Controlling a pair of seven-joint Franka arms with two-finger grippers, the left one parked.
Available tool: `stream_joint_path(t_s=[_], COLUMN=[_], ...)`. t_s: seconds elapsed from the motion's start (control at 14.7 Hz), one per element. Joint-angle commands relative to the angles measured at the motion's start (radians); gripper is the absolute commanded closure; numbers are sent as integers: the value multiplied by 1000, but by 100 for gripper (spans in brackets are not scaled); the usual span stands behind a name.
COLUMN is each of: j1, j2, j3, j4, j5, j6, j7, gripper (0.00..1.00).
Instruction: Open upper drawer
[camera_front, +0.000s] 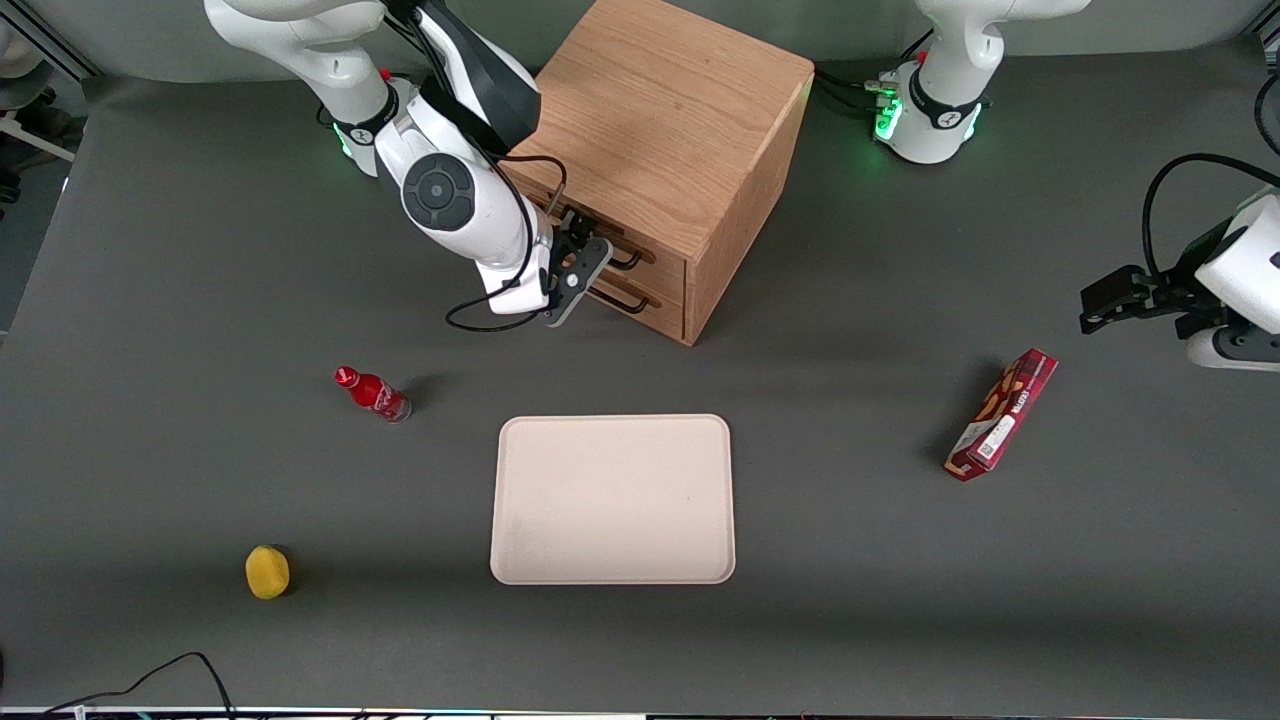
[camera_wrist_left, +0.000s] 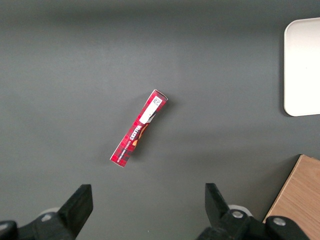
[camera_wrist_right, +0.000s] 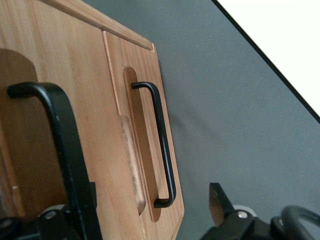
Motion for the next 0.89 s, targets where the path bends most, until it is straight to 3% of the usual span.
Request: stream_joint_path(t_s=[0.0,0.82], j1=[12,8], j2=[29,112], j3=[9,-1], j4=[29,135], j5=[-5,-81], j6=[-1,-17], j7=[29,35], gripper=[0,0])
